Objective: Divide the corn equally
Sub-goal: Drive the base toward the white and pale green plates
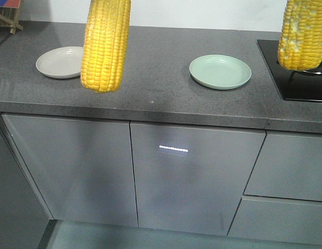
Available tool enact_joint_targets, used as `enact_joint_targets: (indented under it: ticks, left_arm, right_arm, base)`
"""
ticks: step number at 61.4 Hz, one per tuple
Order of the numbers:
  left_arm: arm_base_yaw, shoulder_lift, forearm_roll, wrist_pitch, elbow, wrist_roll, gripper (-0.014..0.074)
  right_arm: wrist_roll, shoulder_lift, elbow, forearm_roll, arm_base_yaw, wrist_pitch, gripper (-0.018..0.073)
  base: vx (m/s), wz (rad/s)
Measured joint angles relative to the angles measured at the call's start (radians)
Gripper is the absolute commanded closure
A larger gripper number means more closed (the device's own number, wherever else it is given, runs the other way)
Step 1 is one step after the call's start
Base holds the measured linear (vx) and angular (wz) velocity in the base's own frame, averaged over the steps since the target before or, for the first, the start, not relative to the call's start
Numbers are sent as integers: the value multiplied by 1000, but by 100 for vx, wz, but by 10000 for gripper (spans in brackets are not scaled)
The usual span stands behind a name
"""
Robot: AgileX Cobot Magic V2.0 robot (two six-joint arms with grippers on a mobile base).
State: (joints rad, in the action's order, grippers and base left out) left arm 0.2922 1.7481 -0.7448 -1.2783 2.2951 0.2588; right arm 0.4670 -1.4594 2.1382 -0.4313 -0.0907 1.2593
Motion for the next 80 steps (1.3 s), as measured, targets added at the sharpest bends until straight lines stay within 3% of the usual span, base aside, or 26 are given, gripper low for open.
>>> enact_joint_targets:
  ticks: [80]
  left_arm:
    - [0,0,0,0,0,0,604]
  right_arm:
    - [0,0,0,0,0,0,564]
  base:
    - [8,0]
